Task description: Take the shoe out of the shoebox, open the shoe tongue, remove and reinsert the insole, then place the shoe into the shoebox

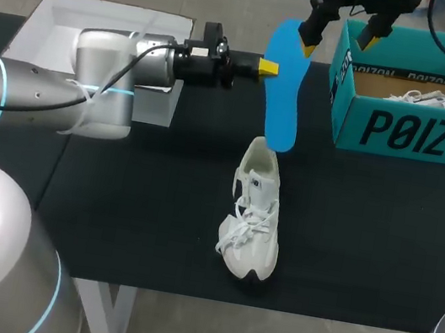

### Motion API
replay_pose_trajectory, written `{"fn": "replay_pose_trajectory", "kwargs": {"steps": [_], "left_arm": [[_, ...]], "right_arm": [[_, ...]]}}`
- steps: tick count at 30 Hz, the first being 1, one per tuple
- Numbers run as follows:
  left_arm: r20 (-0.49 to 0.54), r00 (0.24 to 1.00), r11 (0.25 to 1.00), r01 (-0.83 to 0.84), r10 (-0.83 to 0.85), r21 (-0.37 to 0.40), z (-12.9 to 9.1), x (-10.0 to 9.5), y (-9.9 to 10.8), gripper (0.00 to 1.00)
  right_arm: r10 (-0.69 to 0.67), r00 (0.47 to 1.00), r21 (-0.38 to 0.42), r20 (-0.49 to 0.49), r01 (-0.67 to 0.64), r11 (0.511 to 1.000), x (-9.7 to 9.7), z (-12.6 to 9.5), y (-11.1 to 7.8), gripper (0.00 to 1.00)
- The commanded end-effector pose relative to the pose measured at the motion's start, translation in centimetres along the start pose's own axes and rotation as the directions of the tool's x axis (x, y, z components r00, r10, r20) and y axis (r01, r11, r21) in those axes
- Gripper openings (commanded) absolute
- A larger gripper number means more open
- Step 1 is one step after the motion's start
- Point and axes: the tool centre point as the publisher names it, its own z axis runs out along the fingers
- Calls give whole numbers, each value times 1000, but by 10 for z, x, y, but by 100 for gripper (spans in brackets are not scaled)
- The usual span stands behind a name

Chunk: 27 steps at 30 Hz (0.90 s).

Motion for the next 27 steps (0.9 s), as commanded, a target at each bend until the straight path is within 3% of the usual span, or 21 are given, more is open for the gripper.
{"fn": "replay_pose_trajectory", "kwargs": {"steps": [1,2,4,5,7,9,19,23,25,27], "left_arm": [[26,973,968,-225,229,-111,5,10,5,0],[-36,952,945,-306,304,-113,6,13,7,0],[-18,901,884,-429,433,-189,8,17,14,0],[-62,875,857,-483,480,-182,10,21,18,0],[-58,834,811,-548,549,-205,11,26,26,0],[-83,802,784,-596,591,-172,10,31,31,0],[-114,723,704,-690,681,-166,6,31,44,0],[-115,694,673,-719,711,-173,5,29,42,0],[-52,687,670,-721,725,-175,5,30,36,0],[-55,689,673,-719,722,-175,7,34,31,0]], "right_arm": [[0,1000,1,-1,0,1000,-1,1,0,100],[0,1000,1,-1,0,1000,-1,1,0,100],[0,1000,1,-1,0,1000,-1,1,0,100],[0,1000,1,-1,0,1000,-1,1,0,100],[0,1000,1,-1,0,1000,-1,1,0,100],[0,1000,1,-1,0,1000,-1,1,0,100],[0,1000,1,-1,0,1000,-1,1,0,100],[0,1000,1,-1,0,1000,-1,1,0,100],[0,1000,1,-1,0,1000,-1,1,0,100],[0,1000,1,-1,0,1000,-1,1,0,100]]}}
